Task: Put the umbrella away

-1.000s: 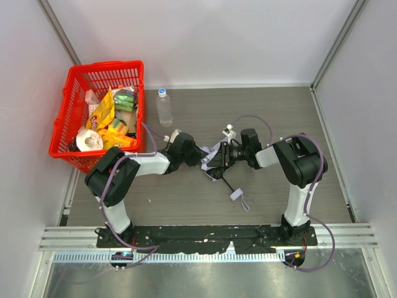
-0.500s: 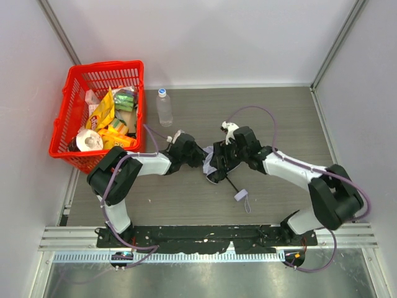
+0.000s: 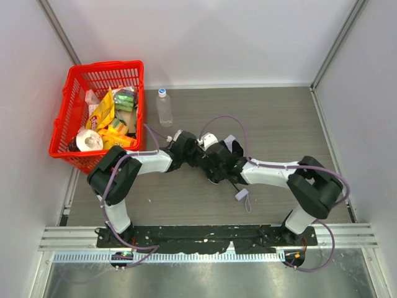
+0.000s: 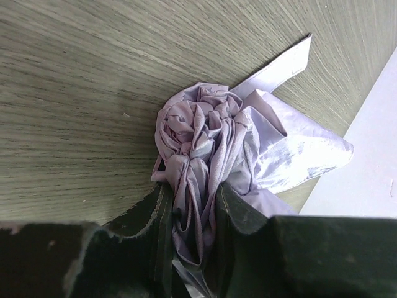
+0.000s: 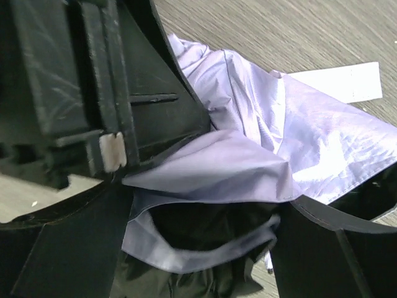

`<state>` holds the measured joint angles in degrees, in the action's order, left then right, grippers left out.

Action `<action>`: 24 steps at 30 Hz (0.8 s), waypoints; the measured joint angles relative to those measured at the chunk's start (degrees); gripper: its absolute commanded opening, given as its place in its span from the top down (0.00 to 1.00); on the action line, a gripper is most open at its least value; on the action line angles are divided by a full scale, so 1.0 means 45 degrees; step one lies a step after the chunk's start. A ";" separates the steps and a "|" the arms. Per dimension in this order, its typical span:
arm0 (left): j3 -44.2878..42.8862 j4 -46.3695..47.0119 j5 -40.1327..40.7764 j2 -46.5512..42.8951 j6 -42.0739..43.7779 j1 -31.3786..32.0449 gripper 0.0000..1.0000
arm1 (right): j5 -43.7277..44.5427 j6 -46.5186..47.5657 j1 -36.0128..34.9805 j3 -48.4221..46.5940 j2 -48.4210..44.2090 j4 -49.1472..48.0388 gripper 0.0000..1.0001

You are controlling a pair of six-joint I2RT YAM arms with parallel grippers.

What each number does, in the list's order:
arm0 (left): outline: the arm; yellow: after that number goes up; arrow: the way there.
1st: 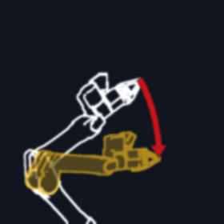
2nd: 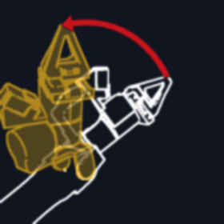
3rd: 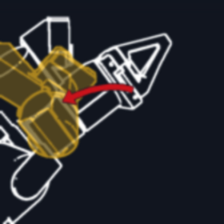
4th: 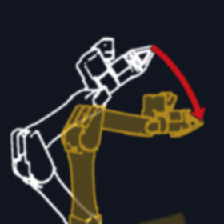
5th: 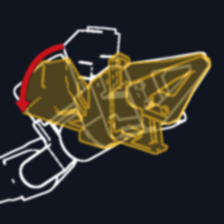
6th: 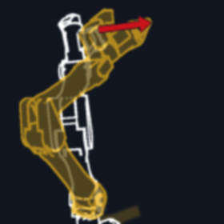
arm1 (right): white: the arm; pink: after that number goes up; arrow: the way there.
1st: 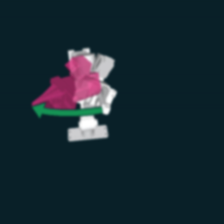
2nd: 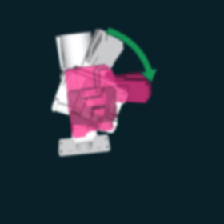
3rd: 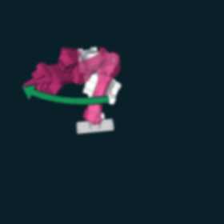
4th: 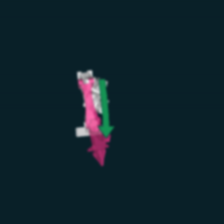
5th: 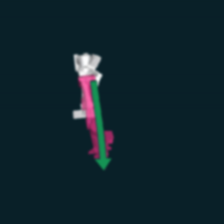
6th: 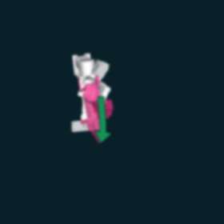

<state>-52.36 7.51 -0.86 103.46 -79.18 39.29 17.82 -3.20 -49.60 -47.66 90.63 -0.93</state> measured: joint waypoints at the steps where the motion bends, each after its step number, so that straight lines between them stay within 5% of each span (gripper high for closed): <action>1: -0.0058 -0.0131 0.0000 0.0005 -0.0034 0.0000 1.00 | 0.0316 0.0078 -0.0053 -0.0039 0.0379 -0.0146 0.16; 6: -0.0248 -0.0627 0.0034 0.0010 -0.0335 -0.0010 1.00 | 0.1695 -0.0005 -0.0427 -0.0068 0.1530 -0.0782 0.39; 7: -0.0282 -0.0738 0.0024 0.0024 -0.0398 -0.0044 1.00 | 0.1938 -0.0112 -0.0481 -0.0121 0.1700 -0.0806 0.55; 11: -0.0457 -0.1020 0.0073 0.0024 -0.0554 -0.0180 1.00 | 0.2458 -0.0253 -0.0646 -0.0306 0.2025 -0.0918 0.91; 15: -0.0549 -0.0976 0.0243 -0.0010 -0.0525 -0.0185 0.98 | 0.1870 -0.0049 -0.0340 -0.0321 0.1919 -0.0981 0.99; 19: -0.0525 -0.0821 0.0505 -0.0039 -0.0228 -0.0175 0.39 | -0.0277 -0.0024 0.0529 -0.0233 0.1656 -0.1137 0.99; 24: -0.0238 -0.0510 0.0748 -0.0267 0.0330 -0.0204 0.05 | -0.4818 -0.0675 0.2526 0.0321 0.1379 -0.2176 0.99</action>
<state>-53.43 5.21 2.50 102.26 -77.69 38.37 -3.86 -6.24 -38.24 -46.22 96.84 -10.72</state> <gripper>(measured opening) 0.795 0.357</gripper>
